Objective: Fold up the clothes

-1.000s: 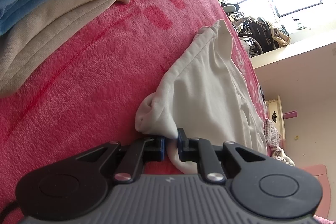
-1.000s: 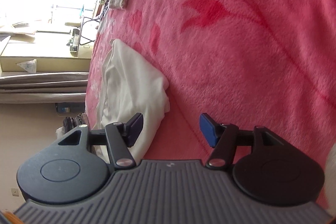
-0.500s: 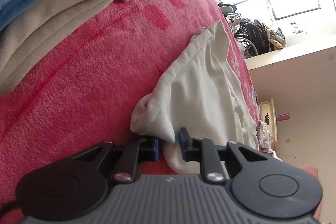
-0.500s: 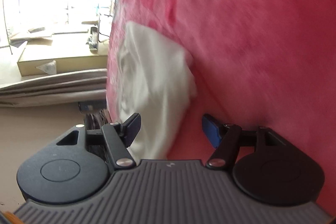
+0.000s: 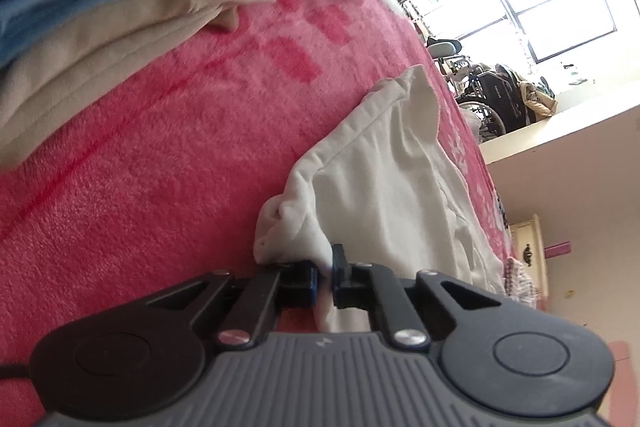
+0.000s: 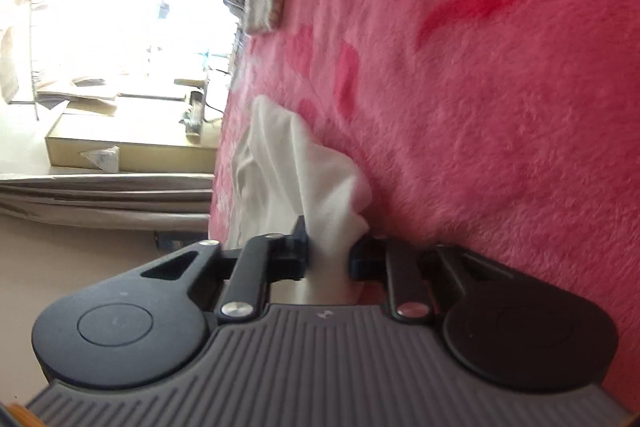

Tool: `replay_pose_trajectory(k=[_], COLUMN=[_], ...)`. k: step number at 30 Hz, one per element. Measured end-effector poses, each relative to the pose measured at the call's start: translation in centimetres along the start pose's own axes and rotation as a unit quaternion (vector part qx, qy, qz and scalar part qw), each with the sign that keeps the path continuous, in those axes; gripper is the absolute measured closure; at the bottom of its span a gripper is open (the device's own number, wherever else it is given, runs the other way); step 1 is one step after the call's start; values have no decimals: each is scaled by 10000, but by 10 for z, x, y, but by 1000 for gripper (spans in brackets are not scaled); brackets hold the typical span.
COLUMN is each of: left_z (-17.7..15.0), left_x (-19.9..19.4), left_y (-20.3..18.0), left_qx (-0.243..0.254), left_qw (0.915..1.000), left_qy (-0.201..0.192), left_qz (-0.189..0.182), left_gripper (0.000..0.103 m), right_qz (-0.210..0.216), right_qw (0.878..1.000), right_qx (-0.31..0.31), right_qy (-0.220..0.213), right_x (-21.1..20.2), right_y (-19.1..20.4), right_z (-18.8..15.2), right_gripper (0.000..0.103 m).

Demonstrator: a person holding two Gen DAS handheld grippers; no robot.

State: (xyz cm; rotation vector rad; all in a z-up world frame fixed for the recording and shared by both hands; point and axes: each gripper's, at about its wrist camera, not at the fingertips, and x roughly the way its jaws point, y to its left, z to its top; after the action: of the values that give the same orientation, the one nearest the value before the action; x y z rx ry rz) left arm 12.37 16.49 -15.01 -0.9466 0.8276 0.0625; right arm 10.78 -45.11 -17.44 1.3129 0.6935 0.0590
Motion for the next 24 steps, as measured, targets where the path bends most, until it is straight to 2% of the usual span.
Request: replay_pose_trajectory(k=[4, 13, 18, 24], left_z=[2, -2, -13, -37], left_x=[-13, -50, -76, -131], left_y=[4, -8, -8, 7], left_qx=[-214, -46, 68, 311], left_qw=[9997, 9993, 9994, 9992], left_qy=[-51, -147, -67, 219], left_qz=[-136, -350, -319, -124], left_gripper=[97, 98, 98, 98], right_qz=[13, -22, -71, -139], right_qw=[9989, 9969, 9972, 9984], right_qx=[-420, -717, -678, -517], right_qy=[-206, -321, -315, -186], right_x=[-9, -31, -57, -107], right_y=[17, 39, 37, 27], right_z=[-3, -11, -25, -58], right_gripper=[93, 95, 95, 95])
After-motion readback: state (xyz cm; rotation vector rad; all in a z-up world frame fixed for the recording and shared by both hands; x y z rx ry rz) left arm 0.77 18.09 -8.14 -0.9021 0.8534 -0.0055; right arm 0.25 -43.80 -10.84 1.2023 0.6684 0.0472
